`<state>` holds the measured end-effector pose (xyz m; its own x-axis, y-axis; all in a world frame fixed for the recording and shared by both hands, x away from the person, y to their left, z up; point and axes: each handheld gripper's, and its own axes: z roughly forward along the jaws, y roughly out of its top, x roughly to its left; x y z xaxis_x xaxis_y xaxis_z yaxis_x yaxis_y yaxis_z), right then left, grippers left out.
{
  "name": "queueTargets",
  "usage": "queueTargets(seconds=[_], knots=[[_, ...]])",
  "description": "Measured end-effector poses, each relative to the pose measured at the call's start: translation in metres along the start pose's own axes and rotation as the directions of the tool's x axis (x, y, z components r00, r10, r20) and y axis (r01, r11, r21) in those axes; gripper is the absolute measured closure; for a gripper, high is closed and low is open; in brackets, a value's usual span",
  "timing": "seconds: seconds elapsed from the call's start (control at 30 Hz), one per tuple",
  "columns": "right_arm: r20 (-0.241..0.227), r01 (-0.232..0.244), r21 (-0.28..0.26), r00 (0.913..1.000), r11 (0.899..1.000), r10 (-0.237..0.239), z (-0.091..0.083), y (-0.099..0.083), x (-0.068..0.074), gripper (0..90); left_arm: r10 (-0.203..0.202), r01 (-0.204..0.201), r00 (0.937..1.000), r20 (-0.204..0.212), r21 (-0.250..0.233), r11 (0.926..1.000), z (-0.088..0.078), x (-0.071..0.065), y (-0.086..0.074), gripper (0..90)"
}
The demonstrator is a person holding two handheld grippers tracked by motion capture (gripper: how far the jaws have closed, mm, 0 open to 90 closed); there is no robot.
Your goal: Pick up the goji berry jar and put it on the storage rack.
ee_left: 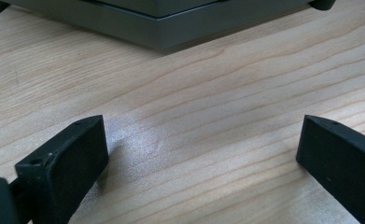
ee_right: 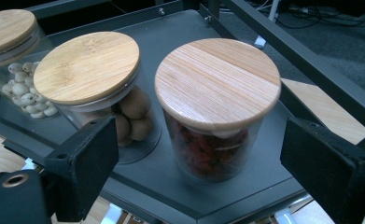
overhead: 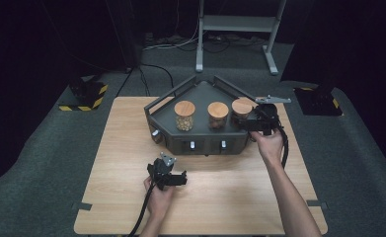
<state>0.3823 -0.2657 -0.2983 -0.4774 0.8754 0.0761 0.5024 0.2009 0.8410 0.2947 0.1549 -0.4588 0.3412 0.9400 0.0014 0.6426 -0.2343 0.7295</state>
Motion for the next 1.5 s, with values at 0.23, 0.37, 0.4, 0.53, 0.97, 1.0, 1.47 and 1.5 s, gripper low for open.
queueTargets(seconds=[0.23,0.37,0.4,0.53,0.97,1.0,1.47,1.5], knots=[[-0.014,-0.014,-0.016,0.9998,1.000,0.014,-0.007,-0.005,-0.003,10.4,0.000,0.000,1.0000,0.000,0.000,1.0000,0.000,0.000,0.000,2.1],[-0.011,-0.019,-0.017,0.9998,1.000,0.019,-0.011,-0.006,-0.004,10.0,0.000,0.000,1.0000,0.000,0.000,1.0000,0.000,0.000,0.000,2.1],[-0.009,-0.020,-0.014,0.9998,1.000,0.020,-0.011,-0.006,-0.005,9.9,0.001,-0.001,1.0000,0.000,0.000,1.0000,0.000,0.000,0.000,2.1],[-0.007,-0.015,-0.013,0.9999,1.000,0.015,-0.014,-0.009,-0.007,9.8,0.001,-0.001,1.0000,0.000,0.000,1.0000,0.000,0.000,0.000,2.1],[-0.022,-0.029,-0.017,0.9994,0.999,0.028,-0.024,-0.019,-0.013,9.7,-0.002,0.002,1.0000,0.000,-0.001,1.0000,0.000,0.000,0.000,2.1],[-0.023,-0.029,-0.016,0.9993,0.999,0.028,-0.025,-0.020,-0.014,9.7,-0.002,0.002,1.0000,0.000,-0.001,1.0000,0.000,0.000,0.000,2.1],[-0.014,-0.030,-0.018,0.9995,0.999,0.030,-0.034,-0.033,-0.020,9.6,0.001,-0.001,1.0000,-0.001,0.000,1.0000,0.000,0.000,0.000,2.1],[-0.014,-0.031,-0.019,0.9994,0.999,0.031,-0.034,-0.035,-0.021,9.6,0.001,-0.001,1.0000,0.000,0.000,1.0000,0.000,0.000,0.000,2.1]])
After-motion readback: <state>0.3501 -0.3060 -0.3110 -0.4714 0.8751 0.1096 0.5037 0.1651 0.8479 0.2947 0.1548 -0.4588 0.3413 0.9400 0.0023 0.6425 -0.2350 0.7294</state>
